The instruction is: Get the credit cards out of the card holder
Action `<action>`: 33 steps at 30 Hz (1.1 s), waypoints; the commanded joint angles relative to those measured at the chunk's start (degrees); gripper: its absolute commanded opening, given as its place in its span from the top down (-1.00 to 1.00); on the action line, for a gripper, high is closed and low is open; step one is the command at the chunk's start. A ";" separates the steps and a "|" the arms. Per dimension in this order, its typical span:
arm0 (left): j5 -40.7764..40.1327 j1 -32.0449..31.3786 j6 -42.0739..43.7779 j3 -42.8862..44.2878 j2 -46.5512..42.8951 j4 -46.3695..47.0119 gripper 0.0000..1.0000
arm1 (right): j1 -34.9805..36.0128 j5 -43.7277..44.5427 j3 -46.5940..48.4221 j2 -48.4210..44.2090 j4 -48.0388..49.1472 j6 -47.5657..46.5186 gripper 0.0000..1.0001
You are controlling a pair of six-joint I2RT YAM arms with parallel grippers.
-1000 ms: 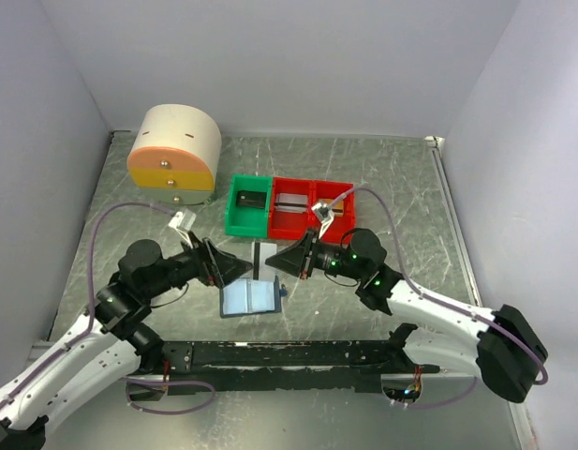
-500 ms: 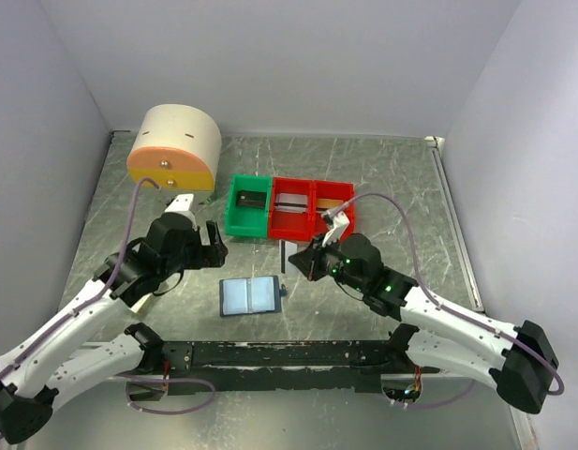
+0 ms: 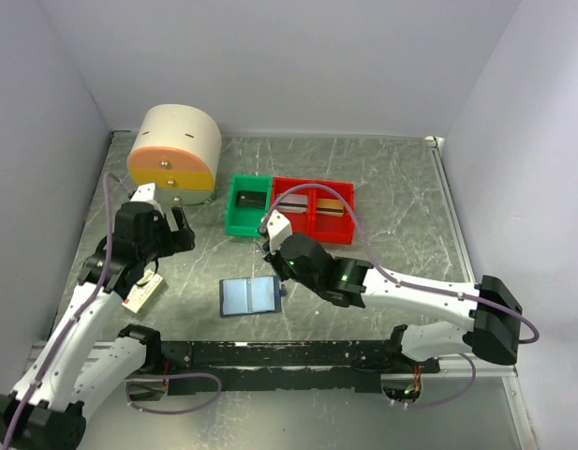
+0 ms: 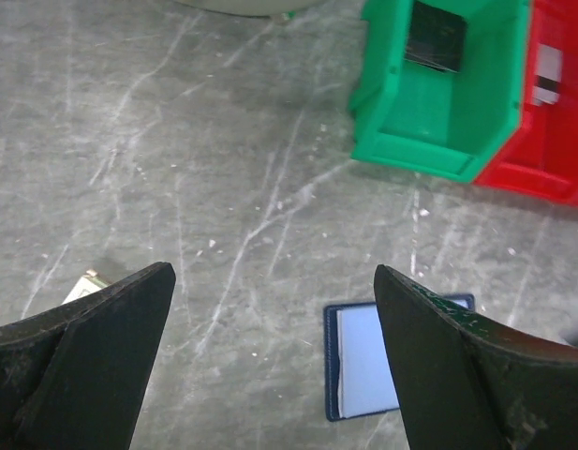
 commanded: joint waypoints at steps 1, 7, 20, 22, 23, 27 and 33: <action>6.46 0.43 1.64 -2.04 -7.02 4.91 -0.99 | -0.08 7.01 3.61 3.05 -3.28 -7.64 1.00; 6.79 0.42 1.12 -2.61 -8.69 5.04 -1.00 | -7.44 3.69 8.20 6.95 -4.92 -12.21 1.00; 5.10 0.43 1.49 -2.76 -10.03 4.47 -1.00 | -17.04 7.05 24.76 25.85 -12.19 -33.90 1.00; 5.12 0.43 1.55 -2.98 -10.50 4.65 -0.99 | -18.11 5.02 26.11 28.09 -12.67 -36.32 1.00; 5.18 0.43 1.59 -3.04 -10.57 4.68 -1.00 | -18.56 4.71 26.50 29.07 -12.07 -37.08 1.00; 6.75 0.43 2.47 -2.96 -10.34 4.96 -1.00 | -20.22 1.85 26.65 31.90 -9.42 -41.10 1.00; 7.42 0.43 2.83 -2.89 -9.95 4.93 -1.00 | -22.50 -1.77 26.64 34.97 -5.18 -45.70 1.00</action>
